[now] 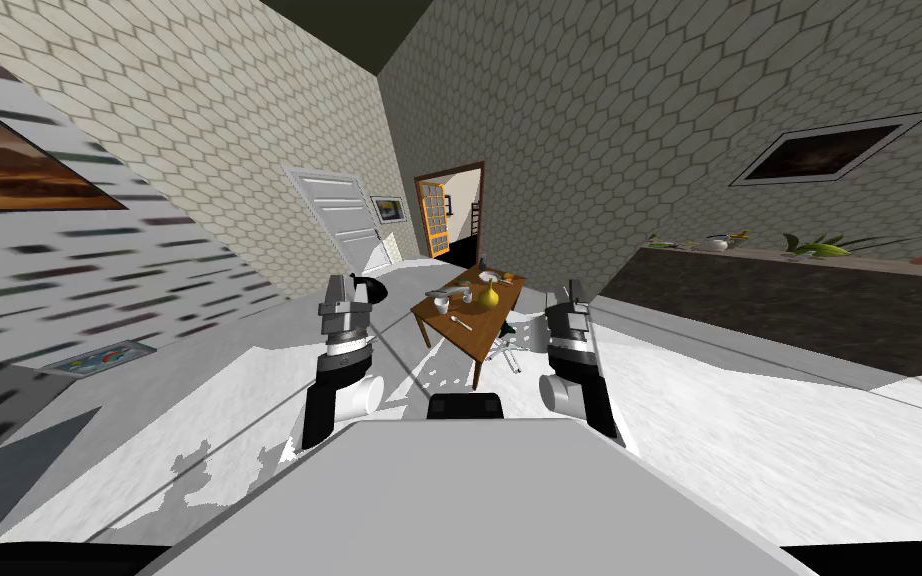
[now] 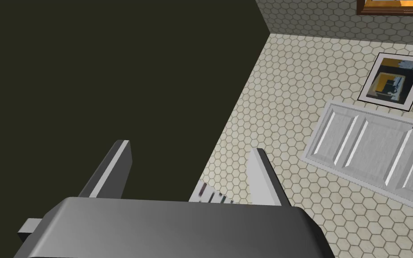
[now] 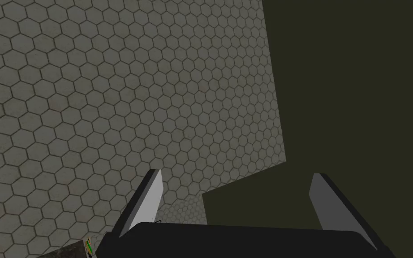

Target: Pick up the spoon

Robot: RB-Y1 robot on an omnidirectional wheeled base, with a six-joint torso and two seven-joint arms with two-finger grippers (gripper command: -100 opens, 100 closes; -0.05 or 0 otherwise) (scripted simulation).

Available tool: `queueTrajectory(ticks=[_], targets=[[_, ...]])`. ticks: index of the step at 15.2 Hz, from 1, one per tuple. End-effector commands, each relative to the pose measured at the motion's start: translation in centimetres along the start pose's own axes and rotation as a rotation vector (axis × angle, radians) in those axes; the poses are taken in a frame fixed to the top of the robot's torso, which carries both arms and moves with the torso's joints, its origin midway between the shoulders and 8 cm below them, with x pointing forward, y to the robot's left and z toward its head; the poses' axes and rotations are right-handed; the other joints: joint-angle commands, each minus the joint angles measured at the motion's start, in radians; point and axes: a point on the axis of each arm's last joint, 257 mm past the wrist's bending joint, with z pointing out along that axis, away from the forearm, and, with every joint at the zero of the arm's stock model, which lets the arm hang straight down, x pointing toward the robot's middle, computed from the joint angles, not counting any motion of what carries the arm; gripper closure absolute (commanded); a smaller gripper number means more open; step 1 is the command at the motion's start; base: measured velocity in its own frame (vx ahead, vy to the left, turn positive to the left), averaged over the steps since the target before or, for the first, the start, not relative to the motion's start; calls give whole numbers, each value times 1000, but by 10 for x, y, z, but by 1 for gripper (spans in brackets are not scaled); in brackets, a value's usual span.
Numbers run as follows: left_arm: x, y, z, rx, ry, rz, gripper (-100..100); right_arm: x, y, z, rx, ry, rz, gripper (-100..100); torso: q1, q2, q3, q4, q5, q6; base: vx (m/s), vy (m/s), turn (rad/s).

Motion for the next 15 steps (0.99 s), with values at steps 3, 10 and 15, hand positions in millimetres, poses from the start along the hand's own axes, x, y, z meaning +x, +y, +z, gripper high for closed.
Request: queueTrajectory(ticks=[3,10,15], targets=[[0,0,0,0,0,0,0,12,-8,-2,16,82,-41,-100,1,0,0,0,0,0,-4,24,45],[0,0,0,0,0,0,0,33,-29,-11,62,218,-111,-100,4,0,0,0,1,0,-4,47,67],[0,0,0,0,0,0,0,53,-63,-28,138,339,-176,-100,5,-1,0,0,1,0,8,69,106]])
